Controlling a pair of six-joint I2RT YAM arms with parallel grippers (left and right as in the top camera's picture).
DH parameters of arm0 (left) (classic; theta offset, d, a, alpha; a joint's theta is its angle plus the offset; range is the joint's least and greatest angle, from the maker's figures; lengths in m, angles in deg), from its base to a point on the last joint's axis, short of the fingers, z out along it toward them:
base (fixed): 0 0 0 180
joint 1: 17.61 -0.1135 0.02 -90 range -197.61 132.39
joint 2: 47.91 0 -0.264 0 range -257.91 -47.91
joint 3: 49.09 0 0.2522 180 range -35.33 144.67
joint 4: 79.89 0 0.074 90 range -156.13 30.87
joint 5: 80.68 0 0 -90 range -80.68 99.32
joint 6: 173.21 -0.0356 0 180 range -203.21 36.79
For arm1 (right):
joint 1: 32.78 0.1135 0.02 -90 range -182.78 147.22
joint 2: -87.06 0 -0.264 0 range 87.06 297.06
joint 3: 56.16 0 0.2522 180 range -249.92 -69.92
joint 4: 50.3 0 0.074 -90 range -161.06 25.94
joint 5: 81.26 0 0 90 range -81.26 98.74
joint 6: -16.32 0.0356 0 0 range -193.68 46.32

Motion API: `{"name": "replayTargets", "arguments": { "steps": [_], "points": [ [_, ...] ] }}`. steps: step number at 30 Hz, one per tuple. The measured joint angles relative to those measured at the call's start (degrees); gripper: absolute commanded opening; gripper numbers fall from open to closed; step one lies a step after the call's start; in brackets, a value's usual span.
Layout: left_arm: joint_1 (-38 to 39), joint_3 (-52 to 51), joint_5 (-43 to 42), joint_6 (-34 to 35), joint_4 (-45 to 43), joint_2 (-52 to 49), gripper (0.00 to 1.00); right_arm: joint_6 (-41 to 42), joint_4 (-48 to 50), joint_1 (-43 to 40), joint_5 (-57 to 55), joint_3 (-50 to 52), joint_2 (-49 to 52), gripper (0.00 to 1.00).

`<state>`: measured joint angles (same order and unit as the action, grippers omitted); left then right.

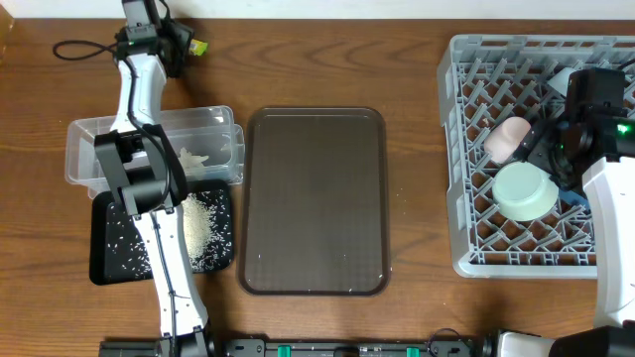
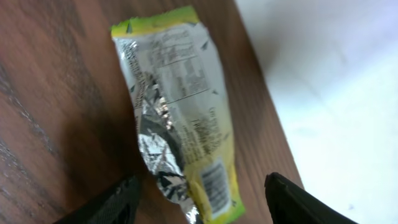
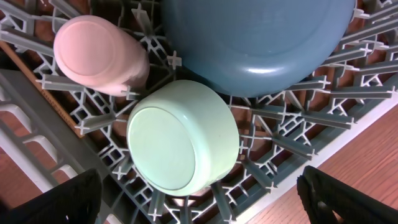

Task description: Sort waste into correct bins and load items into the dishwasher rack

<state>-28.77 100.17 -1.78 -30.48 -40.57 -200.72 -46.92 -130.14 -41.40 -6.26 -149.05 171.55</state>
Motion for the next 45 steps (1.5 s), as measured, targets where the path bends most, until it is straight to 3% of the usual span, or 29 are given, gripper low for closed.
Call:
{"name": "replayTargets", "arguments": {
  "steps": [45],
  "points": [
    [0.85,-2.1,-0.37,7.28,-11.93,-2.69,0.67,0.0,0.0,0.0,0.0,0.0,0.0,0.99]
  ]
}}
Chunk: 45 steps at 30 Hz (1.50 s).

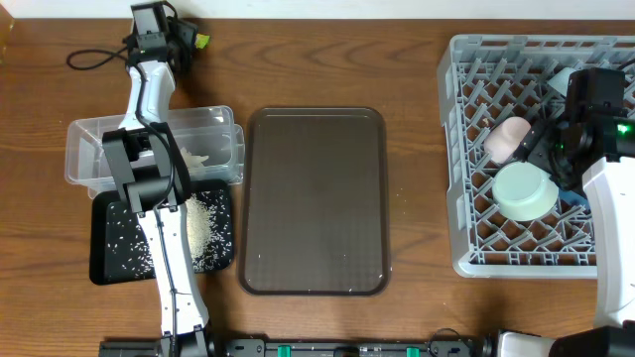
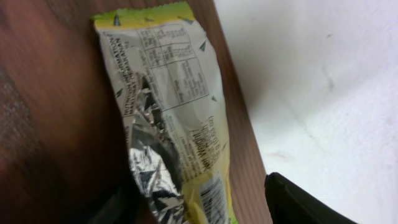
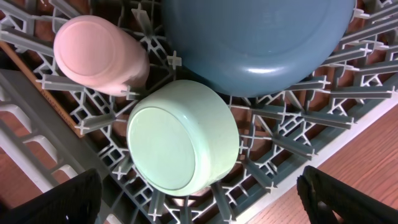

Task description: Sort waste into correct bins and load items into the dishwasher rack

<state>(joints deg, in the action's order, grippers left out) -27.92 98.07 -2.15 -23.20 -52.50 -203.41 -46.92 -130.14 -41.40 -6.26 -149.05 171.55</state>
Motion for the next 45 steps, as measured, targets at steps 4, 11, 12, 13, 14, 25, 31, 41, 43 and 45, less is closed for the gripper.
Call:
{"name": "replayTargets", "arguments": {
  "steps": [4,11,12,13,14,25,31,41,43,45],
  "points": [
    [-0.02,0.0,-0.22,0.55,-0.85,-0.28,0.47,0.0,-0.02,0.0,0.0,0.0,0.0,0.99],
    [-0.02,-0.02,-0.42,0.92,-2.47,-1.6,0.2,0.0,-0.02,0.0,0.0,0.0,0.0,0.99],
    [-0.02,-0.02,-0.44,0.94,-2.49,-1.68,0.13,0.0,-0.02,0.0,0.0,0.0,0.0,0.99],
    [-0.02,-0.02,-0.44,1.18,-2.43,-1.7,0.07,0.0,-0.02,0.0,0.0,0.0,0.0,0.99],
    [-0.02,-0.02,-0.42,1.36,-2.29,-1.7,0.06,0.0,0.0,0.0,0.0,0.0,0.0,0.99],
    [-0.22,-0.04,-6.27,0.96,-0.31,-1.7,0.06,0.0,-0.02,0.0,0.0,0.0,0.0,0.99],
    [-1.03,-0.94,-7.32,-2.93,7.04,3.17,0.06,0.0,-0.02,0.0,-0.02,0.0,0.0,0.99],
    [-4.13,-1.2,-7.26,-9.29,29.77,26.64,0.07,0.0,-0.02,0.0,0.0,0.0,0.0,0.99],
    [-5.03,-1.03,-7.19,-10.88,38.75,32.04,0.06,0.0,0.0,0.0,-0.02,0.0,0.0,0.99],
    [-5.79,-0.92,-6.58,-12.09,47.1,36.0,0.06,0.0,0.0,0.0,-0.02,0.0,0.0,0.99]
  ]
}}
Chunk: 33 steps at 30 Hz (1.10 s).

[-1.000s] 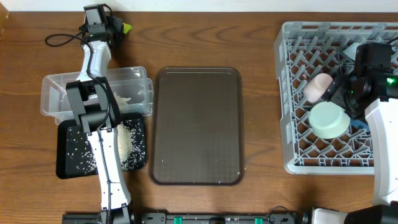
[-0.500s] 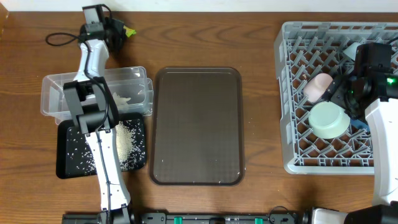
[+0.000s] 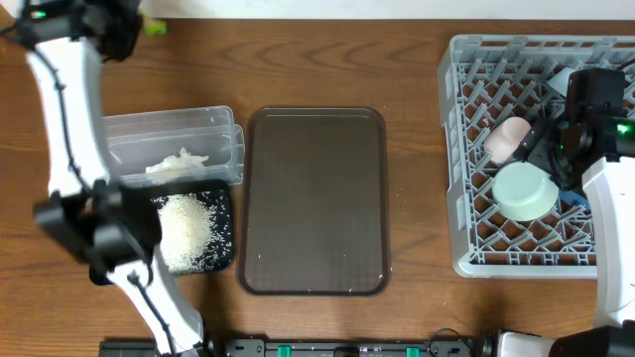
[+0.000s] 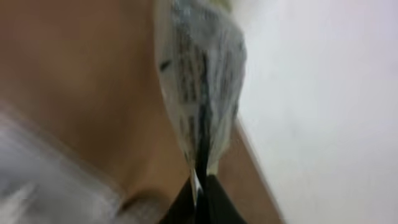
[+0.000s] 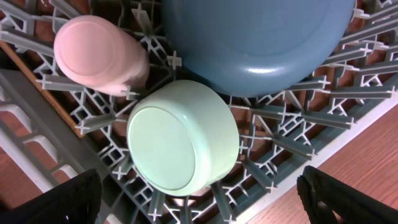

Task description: Sort waste into correct bins and load items into the dishwasher rack

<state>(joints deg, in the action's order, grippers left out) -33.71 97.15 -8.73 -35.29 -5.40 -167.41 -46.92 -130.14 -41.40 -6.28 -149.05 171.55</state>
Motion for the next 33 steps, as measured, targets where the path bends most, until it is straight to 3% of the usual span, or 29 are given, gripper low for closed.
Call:
{"name": "replayTargets", "arguments": {
  "steps": [7,18,22,28,33],
  "points": [
    [-1.95,0.07,5.99,-1.51,21.46,6.4,0.06,0.0,-0.07,0.0,0.02,0.0,0.0,0.99],
    [-2.12,-7.04,10.16,0.94,24.02,5.27,0.07,0.0,-0.02,0.0,0.02,0.0,0.0,0.99],
    [-2.12,-12.74,10.64,1.86,21.4,4.68,0.17,0.0,-0.02,0.0,0.02,0.02,0.0,0.99],
    [-2.12,-18.78,10.86,2.73,17.2,4.42,0.55,0.0,0.0,0.0,0.02,0.0,0.0,0.99],
    [-2.12,-19.85,10.62,2.1,16.98,4.42,0.56,0.0,-0.02,0.0,0.02,0.02,0.0,0.99]
  ]
}}
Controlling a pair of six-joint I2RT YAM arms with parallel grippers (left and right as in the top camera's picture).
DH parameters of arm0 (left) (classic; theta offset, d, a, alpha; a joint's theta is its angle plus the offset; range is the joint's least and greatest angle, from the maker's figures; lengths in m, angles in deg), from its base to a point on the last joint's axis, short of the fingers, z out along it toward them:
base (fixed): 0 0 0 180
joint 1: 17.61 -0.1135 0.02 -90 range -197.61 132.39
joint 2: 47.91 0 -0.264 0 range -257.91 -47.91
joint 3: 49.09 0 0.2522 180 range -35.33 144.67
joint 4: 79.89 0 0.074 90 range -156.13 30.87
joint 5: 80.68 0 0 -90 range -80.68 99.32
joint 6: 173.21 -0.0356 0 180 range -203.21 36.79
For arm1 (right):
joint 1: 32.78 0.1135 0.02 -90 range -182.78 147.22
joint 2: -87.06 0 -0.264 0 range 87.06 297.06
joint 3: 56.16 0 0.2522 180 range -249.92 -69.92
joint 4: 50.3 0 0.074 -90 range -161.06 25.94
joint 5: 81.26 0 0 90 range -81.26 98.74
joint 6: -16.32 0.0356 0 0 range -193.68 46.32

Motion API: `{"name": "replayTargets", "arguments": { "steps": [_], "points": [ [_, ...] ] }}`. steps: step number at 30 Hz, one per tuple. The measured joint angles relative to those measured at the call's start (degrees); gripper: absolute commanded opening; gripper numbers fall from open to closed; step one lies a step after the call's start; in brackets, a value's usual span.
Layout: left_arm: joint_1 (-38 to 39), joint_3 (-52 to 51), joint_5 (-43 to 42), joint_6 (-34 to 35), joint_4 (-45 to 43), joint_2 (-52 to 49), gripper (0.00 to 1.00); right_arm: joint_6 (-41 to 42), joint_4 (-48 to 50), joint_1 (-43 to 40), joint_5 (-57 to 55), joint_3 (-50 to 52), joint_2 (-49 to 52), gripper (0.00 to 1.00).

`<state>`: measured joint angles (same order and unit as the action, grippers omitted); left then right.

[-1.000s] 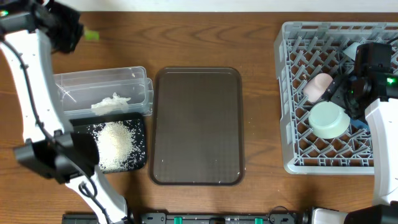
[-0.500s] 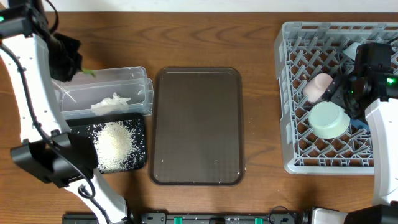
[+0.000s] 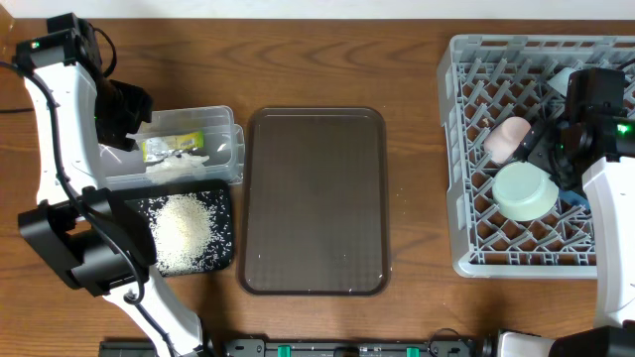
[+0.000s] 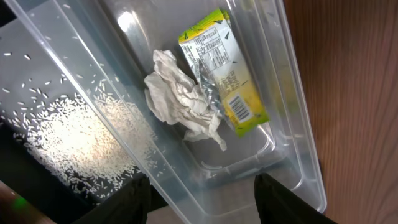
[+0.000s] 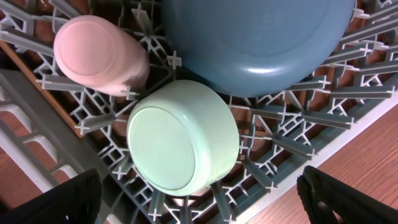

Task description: Sort waste into correct bins and load items into the dishwasher rack

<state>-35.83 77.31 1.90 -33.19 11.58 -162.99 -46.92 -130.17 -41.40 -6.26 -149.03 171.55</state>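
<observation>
A yellow-green foil wrapper [image 4: 225,73] lies in the clear plastic bin [image 4: 298,130] beside a crumpled white tissue [image 4: 180,99]; the overhead view shows the wrapper [image 3: 171,146] in the same place. My left gripper [image 4: 202,208] hangs open just above that bin's near end, at the bin's left in the overhead view [image 3: 127,117]. My right gripper [image 5: 199,205] stands open over the dish rack [image 3: 451,149], above an upturned mint bowl [image 5: 183,137], a pink cup [image 5: 99,56] and a blue bowl [image 5: 255,37].
A black bin [image 3: 104,263] holding a heap of rice [image 3: 184,230] sits right in front of the clear bin. A brown tray [image 3: 316,198] lies in the middle of the wooden table. The grey rack fills the right side.
My left gripper was shut on the wrapper near the table's back left corner. Now it is open over the clear bin and the wrapper lies inside. The right arm has not moved.
The wrapper lay at the table's back edge with my left gripper open over it, then closer to it. Then the gripper was shut on it and held it off the table. Now the wrapper rests in the clear bin. The right gripper stayed open over the rack.
</observation>
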Motion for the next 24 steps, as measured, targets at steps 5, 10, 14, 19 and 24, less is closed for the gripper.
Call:
{"name": "replayTargets", "arguments": {
  "steps": [5,10,14,19,24],
  "points": [
    [-0.07,-0.02,-0.57,-3.93,0.02,0.59,0.56,0.0,0.0,0.0,0.0,0.0,0.0,0.99],
    [-0.15,-0.13,-0.79,-8.13,3.3,8.02,0.56,0.0,0.0,0.0,0.0,0.0,0.0,0.99],
    [-0.15,-0.31,-0.79,-10.29,7.41,19.52,0.57,0.0,0.0,0.0,0.0,0.0,0.0,0.99],
    [-0.15,-6.4,-0.76,-12.61,8.94,33.38,0.57,0.0,0.0,0.0,0.0,0.0,0.0,0.99],
    [-0.15,-18.75,-0.76,-13.46,9.49,45.72,0.73,0.0,0.04,0.0,0.0,0.0,0.0,0.99]
  ]
}}
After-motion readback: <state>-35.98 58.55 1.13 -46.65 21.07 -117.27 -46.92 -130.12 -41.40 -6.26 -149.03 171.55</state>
